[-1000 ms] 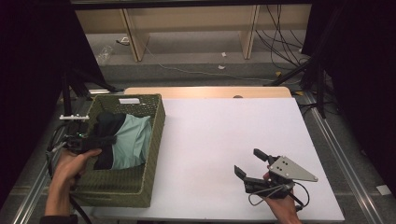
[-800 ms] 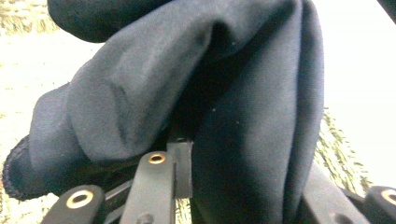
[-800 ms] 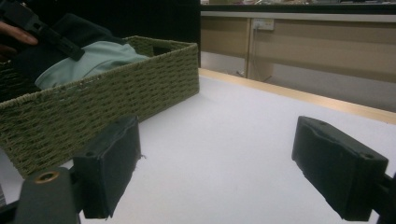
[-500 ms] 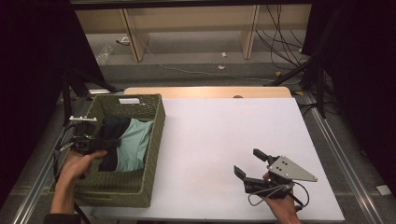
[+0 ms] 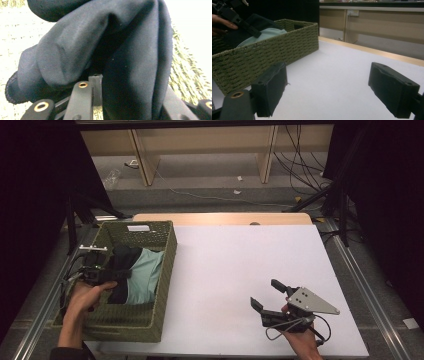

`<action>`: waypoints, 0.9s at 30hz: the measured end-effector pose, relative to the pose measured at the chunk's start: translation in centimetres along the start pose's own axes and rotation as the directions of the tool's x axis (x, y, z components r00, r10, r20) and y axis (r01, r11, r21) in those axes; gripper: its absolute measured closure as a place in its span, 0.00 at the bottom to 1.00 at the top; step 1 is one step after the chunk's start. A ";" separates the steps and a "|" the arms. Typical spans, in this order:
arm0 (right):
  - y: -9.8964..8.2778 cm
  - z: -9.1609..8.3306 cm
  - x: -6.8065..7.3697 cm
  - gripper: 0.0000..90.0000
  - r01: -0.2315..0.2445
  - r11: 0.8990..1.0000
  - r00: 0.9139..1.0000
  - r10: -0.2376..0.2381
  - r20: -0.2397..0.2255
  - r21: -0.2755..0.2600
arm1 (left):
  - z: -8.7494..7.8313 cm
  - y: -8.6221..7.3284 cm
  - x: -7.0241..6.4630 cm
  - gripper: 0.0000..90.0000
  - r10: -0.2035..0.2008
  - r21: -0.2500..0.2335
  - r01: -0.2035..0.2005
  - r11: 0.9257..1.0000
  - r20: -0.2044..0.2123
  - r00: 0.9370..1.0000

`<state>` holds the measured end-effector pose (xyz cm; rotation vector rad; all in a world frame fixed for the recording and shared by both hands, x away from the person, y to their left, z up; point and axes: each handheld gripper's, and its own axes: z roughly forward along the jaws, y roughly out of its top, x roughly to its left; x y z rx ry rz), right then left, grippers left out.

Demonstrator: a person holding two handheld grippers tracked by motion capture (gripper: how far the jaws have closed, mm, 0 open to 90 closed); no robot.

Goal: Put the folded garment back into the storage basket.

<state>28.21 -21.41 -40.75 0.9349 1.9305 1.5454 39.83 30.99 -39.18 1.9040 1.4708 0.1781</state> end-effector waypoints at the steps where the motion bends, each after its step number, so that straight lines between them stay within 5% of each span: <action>1: 0.0 0.0 0.0 0.18 -0.001 1.000 1.000 0.001 0.000 0.000 | 0.0 0.0 0.0 0.74 -0.002 0.000 0.002 1.000 -0.002 1.000; 27: 0.0 0.0 0.0 0.18 -0.002 1.000 1.000 0.002 0.002 0.006 | 1.0 -0.1 0.0 0.69 0.028 0.054 -0.021 0.998 -0.142 0.989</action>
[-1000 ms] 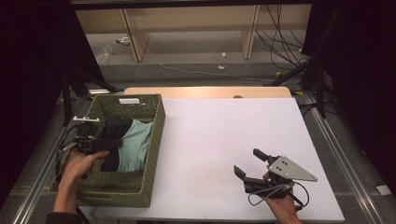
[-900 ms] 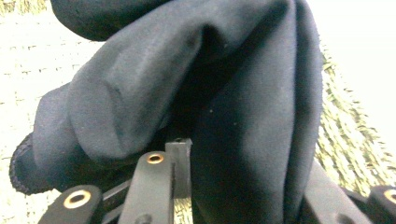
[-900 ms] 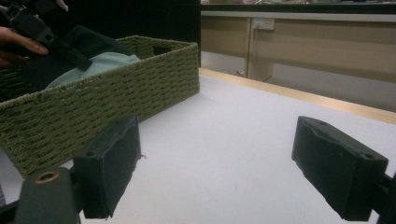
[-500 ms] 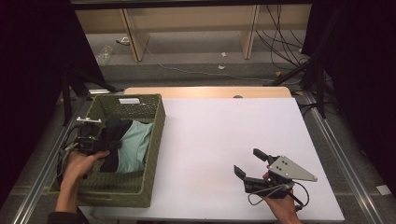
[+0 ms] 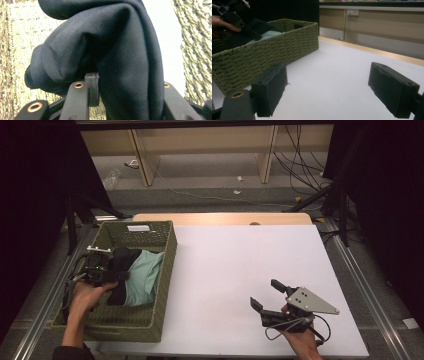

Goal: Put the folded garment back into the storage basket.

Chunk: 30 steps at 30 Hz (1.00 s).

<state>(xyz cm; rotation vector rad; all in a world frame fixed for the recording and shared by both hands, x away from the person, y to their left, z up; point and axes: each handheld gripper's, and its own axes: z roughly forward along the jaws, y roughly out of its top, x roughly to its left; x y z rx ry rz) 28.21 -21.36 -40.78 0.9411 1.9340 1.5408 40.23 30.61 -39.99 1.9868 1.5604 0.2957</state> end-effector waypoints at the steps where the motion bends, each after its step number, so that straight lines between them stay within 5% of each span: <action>1: 0.0 0.0 0.0 0.18 -0.001 1.000 1.000 0.001 0.000 -0.001 | 0.0 0.0 0.0 0.68 0.004 0.004 -0.004 1.000 -0.006 1.000; 12: 0.0 0.0 0.0 0.18 0.004 1.000 1.000 -0.004 -0.001 -0.003 | 0.6 -0.2 -0.2 0.63 0.020 0.053 -0.017 0.998 -0.062 0.998; 19: 0.0 0.0 0.0 0.18 0.005 1.000 1.000 -0.005 -0.002 -0.003 | 0.9 -0.1 -0.4 0.48 0.002 0.077 0.006 0.997 -0.095 0.995; 26: 0.0 0.0 0.0 0.18 0.003 1.000 1.000 -0.003 -0.002 -0.005 | 0.5 0.0 0.0 0.30 -0.048 0.039 0.055 0.998 -0.173 0.984; 30: 0.0 0.0 0.0 0.18 0.005 1.000 1.000 -0.005 -0.002 -0.003 | 0.3 0.1 -0.1 0.28 -0.030 0.036 0.038 0.999 -0.208 0.978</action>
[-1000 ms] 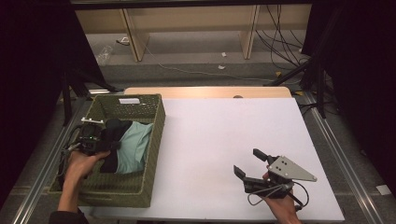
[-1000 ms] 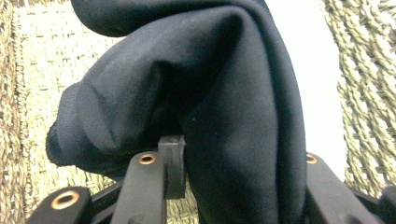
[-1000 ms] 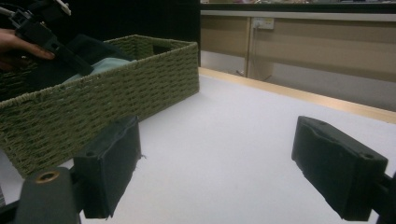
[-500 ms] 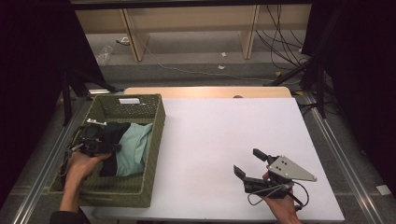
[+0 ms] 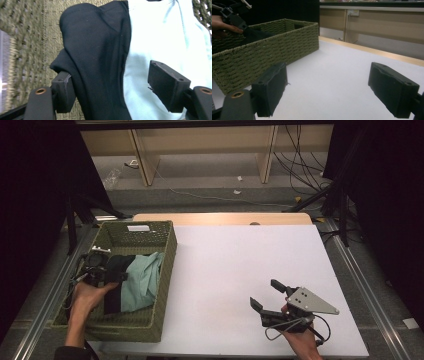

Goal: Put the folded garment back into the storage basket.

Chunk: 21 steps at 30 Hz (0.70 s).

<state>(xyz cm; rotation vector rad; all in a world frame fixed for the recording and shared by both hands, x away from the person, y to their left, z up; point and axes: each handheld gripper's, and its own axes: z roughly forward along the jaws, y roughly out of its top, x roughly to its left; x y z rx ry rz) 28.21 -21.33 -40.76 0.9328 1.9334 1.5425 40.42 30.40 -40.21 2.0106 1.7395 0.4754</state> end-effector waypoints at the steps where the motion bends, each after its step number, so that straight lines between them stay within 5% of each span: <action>1: 0.0 0.0 0.0 0.18 0.000 1.000 1.000 0.000 0.000 0.000 | 0.0 0.0 0.0 0.27 -0.001 -0.003 0.001 1.000 -0.009 1.000; 9: 0.0 0.0 0.0 0.18 -0.004 1.000 1.000 0.004 0.000 0.002 | -1.1 0.3 0.1 0.18 -0.010 -0.040 0.007 0.999 -0.086 0.996; 15: 0.0 0.0 0.0 0.18 -0.001 1.000 1.000 0.001 0.001 -0.001 | -2.0 0.4 0.5 0.16 -0.029 -0.068 0.022 0.997 -0.099 0.995; 21: 0.0 0.0 0.0 0.18 -0.002 1.000 1.000 0.002 0.001 0.001 | -3.3 0.7 -0.1 0.16 -0.027 -0.177 0.015 0.984 -0.062 0.998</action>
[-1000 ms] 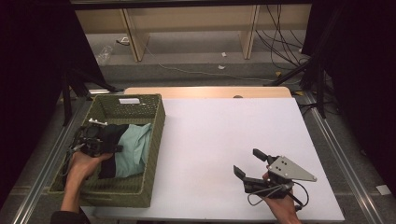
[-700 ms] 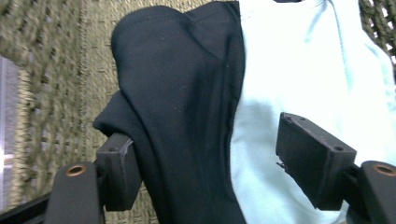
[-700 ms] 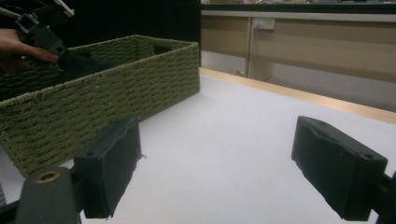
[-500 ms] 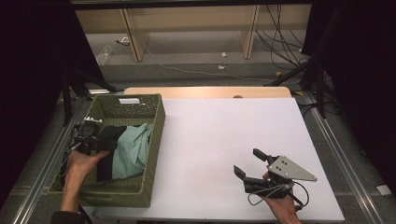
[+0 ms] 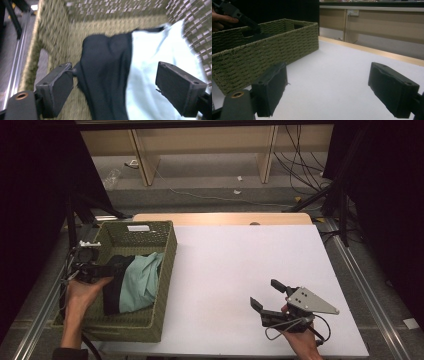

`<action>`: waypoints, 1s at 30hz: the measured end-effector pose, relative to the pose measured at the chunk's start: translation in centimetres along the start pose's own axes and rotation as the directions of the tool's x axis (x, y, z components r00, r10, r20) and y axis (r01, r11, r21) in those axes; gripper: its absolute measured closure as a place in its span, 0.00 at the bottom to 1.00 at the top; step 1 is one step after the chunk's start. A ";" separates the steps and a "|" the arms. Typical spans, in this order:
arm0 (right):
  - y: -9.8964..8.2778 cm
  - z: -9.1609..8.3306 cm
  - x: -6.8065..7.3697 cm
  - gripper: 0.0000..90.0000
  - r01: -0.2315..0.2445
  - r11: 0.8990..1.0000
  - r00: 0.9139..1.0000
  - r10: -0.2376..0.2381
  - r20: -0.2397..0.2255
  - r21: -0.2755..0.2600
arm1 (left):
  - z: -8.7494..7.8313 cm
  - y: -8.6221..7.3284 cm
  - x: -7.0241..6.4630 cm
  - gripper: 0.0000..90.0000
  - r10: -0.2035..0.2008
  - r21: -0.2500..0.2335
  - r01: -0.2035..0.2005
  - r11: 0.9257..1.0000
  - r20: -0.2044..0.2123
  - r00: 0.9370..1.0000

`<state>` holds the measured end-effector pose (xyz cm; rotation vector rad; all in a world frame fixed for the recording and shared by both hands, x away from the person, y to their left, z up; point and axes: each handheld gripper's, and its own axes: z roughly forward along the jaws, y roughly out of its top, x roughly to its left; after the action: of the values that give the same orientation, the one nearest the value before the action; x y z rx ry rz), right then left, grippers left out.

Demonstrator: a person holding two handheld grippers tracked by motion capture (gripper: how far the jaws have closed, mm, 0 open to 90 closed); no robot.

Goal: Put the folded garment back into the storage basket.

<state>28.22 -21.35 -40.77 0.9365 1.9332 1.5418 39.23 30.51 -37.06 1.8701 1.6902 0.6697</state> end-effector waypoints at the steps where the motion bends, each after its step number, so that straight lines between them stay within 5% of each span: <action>1: 0.0 0.0 0.0 0.18 0.002 1.000 1.000 -0.002 0.000 -0.001 | -0.2 0.1 -0.2 0.16 0.003 -0.014 -0.003 1.000 0.004 1.000; 4: 0.0 0.0 0.0 0.18 0.000 1.000 1.000 0.000 0.000 0.000 | -0.8 0.3 -0.6 0.16 0.000 -0.063 0.003 0.998 0.043 0.999; 6: 0.0 0.0 0.0 0.18 0.000 1.000 1.000 0.000 0.000 0.000 | -1.0 0.4 -1.1 0.16 0.014 -0.086 -0.011 0.996 0.031 0.999; 17: 0.0 0.0 0.0 0.18 0.001 1.000 1.000 -0.001 0.000 0.005 | -1.4 0.6 -2.0 0.17 0.020 -0.134 -0.012 0.991 0.063 0.998; 23: 0.0 0.0 0.0 0.18 -0.002 1.000 1.000 0.002 -0.002 -0.004 | -1.5 0.7 -2.8 0.17 0.013 -0.158 0.007 0.987 0.129 0.992; 27: 0.0 0.0 0.0 0.18 0.002 1.000 1.000 -0.002 -0.002 0.000 | -1.6 0.7 -3.0 0.17 -0.014 -0.182 0.051 0.982 0.202 0.979; 30: 0.0 0.0 0.1 0.18 0.000 1.000 1.000 0.000 -0.003 0.002 | -1.7 0.7 -3.3 0.17 -0.008 -0.195 0.050 0.979 0.210 0.978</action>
<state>28.19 -21.28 -40.77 0.9356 1.9373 1.5425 38.27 27.22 -35.42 1.7075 1.4580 0.5857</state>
